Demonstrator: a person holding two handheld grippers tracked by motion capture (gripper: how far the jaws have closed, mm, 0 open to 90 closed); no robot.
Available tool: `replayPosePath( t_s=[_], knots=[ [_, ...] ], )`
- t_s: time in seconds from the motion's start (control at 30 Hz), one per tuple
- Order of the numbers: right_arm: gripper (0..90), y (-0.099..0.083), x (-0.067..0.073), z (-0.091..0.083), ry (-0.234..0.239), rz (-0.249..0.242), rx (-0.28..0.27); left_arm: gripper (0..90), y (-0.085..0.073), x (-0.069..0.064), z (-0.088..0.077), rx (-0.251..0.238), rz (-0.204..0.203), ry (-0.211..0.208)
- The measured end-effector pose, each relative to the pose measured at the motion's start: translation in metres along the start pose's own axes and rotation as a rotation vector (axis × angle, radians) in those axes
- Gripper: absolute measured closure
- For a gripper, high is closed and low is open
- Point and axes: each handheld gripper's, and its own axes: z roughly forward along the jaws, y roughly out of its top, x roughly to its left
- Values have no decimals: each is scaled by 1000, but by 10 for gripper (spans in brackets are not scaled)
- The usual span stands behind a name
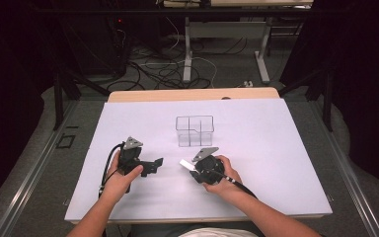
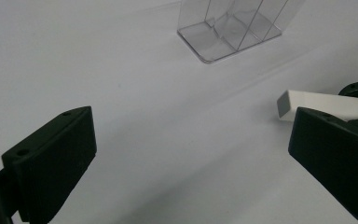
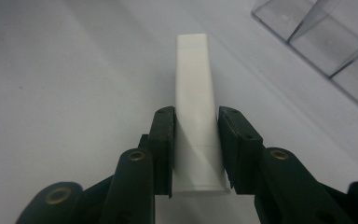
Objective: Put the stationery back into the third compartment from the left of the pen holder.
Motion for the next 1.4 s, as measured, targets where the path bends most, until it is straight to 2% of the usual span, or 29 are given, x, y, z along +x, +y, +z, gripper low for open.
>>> replayPosePath(
  t_s=[0.07, 0.17, 0.27, 0.3, 0.33, 0.37, 0.5, 0.57, 0.6, 0.7, 0.73, 0.8, 0.83, 0.93, 0.97, 1.0, 1.07, 1.1, 1.13, 1.17, 1.2, 1.27, 1.3, 1.37, 1.4],
  knots=[
    [670, 1, 1, -3, -34, -59, 2, 7, 0, 0, 0, -3, -3, -1],
    [670, 3, 5, -8, -53, -138, -9, 7, 1, -1, 0, -2, -16, -8],
    [670, 6, 8, -13, -87, -240, -12, 5, 2, -1, 0, -4, -4, -11],
    [670, 6, 9, -15, -95, -275, -16, 3, 2, -2, 0, -2, -14, -9],
    [670, 6, 9, -15, -95, -275, -16, 3, 3, -2, -1, -3, -13, -8],
    [669, 7, 10, -19, -109, -335, -24, 4, 4, -1, -1, -8, -13, -13],
    [669, 10, 11, -27, -125, -417, -18, 3, 5, -2, -3, -13, -17, -22],
    [670, 10, 11, -28, -126, -433, -18, 4, 5, -2, -3, -15, -8, -26],
    [670, 11, 10, -31, -128, -474, -14, 3, 5, -3, -3, -17, -3, -29],
    [670, 11, 8, -36, -124, -536, -16, 3, 5, -5, -2, -21, -10, -37],
    [670, 11, 8, -36, -124, -536, -16, 3, 6, -5, -3, -18, 7, -40],
    [670, 11, 7, -41, -136, -595, -15, 4, 7, -6, -4, -17, 17, -57],
    [670, 10, 5, -42, -141, -639, -22, 3, 9, -8, -4, -10, 25, -74],
    [670, 7, 8, -48, -164, -726, -14, 4, 10, -9, -5, -4, 37, -95],
    [670, 7, 8, -49, -170, -779, -23, 4, 10, -9, -4, -3, 39, -112],
    [669, 5, 9, -50, -180, -816, -17, 4, 11, -10, -4, 20, 65, -128],
    [669, 4, 12, -53, -191, -909, -1, 7, 11, -12, -3, 27, 75, -138],
    [669, 4, 12, -53, -191, -909, -1, 7, 12, -13, -2, 38, 92, -146],
    [669, 2, 16, -54, -186, -948, 2, 27, 13, -16, -1, 44, 121, -173],
    [669, 2, 16, -54, -186, -948, 2, 43, 13, -16, -1, 44, 121, -173],
    [669, 3, 17, -56, -177, -1018, 15, 63, 15, -17, -1, 56, 142, -179],
    [669, 3, 19, -56, -166, -1037, 17, 93, 18, -19, 0, 69, 163, -202],
    [669, 4, 20, -57, -166, -1056, 14, 113, 19, -21, 0, 67, 159, -220],
    [669, 3, 21, -57, -164, -1051, 10, 147, 23, -23, 0, 74, 157, -254],
    [669, 5, 23, -57, -167, -1086, 14, 162, 25, -23, 1, 78, 191, -261]
  ],
)
